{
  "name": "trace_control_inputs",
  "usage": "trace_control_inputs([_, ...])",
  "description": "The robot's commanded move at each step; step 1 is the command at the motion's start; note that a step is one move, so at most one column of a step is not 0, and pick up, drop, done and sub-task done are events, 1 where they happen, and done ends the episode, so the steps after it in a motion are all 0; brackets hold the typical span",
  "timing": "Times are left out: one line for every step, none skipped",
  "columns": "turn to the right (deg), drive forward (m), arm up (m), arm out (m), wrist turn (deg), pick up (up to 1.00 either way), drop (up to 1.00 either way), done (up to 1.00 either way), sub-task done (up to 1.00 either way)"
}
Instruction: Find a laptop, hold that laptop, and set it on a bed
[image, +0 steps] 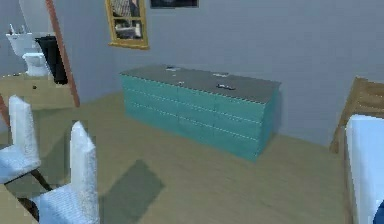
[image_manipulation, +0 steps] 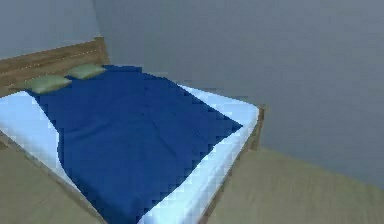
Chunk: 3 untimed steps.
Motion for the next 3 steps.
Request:
trace_control_inputs([-12.0,0.0,0.0,0.0,0.0,0.0,0.0,0.0,0.0])
trace_control_inputs([0.0,0.25,0.0,0.0,0.0,0.0,0.0,0.0,0.0])
trace_control_inputs([3.0,0.0,0.0,0.0,0.0,0.0,0.0,0.0,0.0])
